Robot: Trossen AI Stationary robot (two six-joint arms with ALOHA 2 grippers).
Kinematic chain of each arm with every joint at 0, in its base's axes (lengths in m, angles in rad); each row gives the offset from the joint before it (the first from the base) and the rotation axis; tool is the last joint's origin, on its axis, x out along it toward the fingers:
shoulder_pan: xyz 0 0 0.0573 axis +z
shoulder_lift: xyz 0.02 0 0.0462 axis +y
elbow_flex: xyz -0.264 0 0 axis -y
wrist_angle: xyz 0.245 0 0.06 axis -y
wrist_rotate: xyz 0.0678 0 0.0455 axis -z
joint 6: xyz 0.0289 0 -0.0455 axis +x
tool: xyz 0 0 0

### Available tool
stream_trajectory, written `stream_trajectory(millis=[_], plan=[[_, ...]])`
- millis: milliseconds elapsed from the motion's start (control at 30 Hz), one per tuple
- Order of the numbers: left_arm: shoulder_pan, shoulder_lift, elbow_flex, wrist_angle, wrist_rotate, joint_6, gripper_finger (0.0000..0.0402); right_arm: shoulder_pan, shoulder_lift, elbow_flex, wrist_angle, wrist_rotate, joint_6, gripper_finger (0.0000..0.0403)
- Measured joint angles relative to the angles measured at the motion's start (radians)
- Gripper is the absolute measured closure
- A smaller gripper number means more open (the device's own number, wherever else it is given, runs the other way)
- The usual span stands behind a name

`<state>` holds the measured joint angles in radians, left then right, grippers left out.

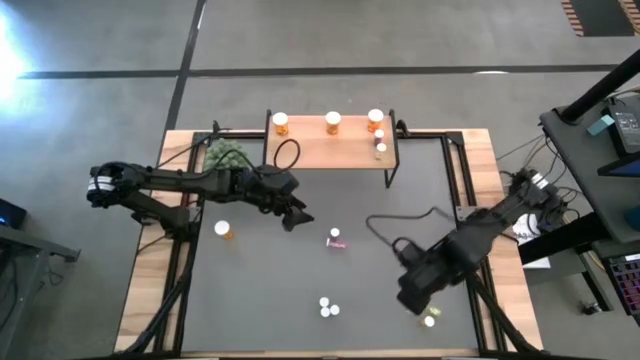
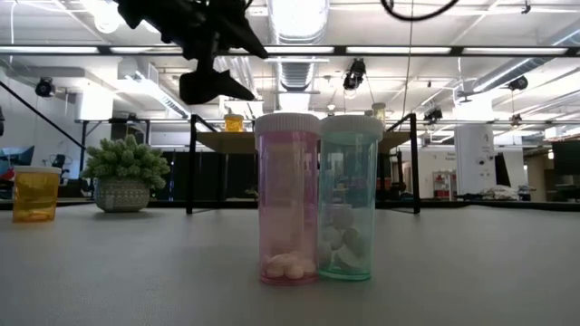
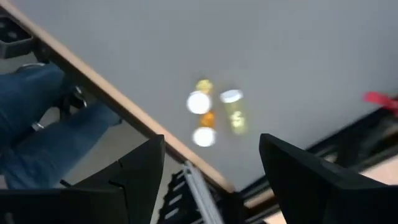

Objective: Pick and place medicine bottles onto shelf by color
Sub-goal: Put the small yellow pill bottle on the shelf

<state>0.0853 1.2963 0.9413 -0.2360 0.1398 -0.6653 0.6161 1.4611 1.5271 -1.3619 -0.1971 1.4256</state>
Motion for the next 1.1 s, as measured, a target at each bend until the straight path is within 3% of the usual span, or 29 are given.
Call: stream_trajectory(millis=[200, 333, 500, 767, 1100], plan=[[0.0, -0.011, -0.002, -0.044, 0.111, 0.037, 0.0107, 0.001, 0.141, -0.004, 0.037, -0.073, -0.002, 0.0152], [-0.001, -0.02, -0.003, -0.062, 0.121, 0.074, 0.0107, 0.004, 0.217, -0.003, 0.038, -0.139, -0.041, 0.0152], [-0.001, -0.02, -0.003, -0.062, 0.121, 0.077, 0.0107, 0.008, 0.281, -0.002, 0.04, -0.144, -0.14, 0.0152], [-0.001, -0.02, -0.003, -0.061, 0.121, 0.069, 0.0107, 0.012, 0.33, -0.014, 0.069, -0.143, -0.259, 0.0152], [0.0, -0.021, -0.003, -0.06, 0.118, 0.042, 0.0107, 0.021, 0.316, -0.145, 0.208, -0.143, -0.232, 0.0152]])
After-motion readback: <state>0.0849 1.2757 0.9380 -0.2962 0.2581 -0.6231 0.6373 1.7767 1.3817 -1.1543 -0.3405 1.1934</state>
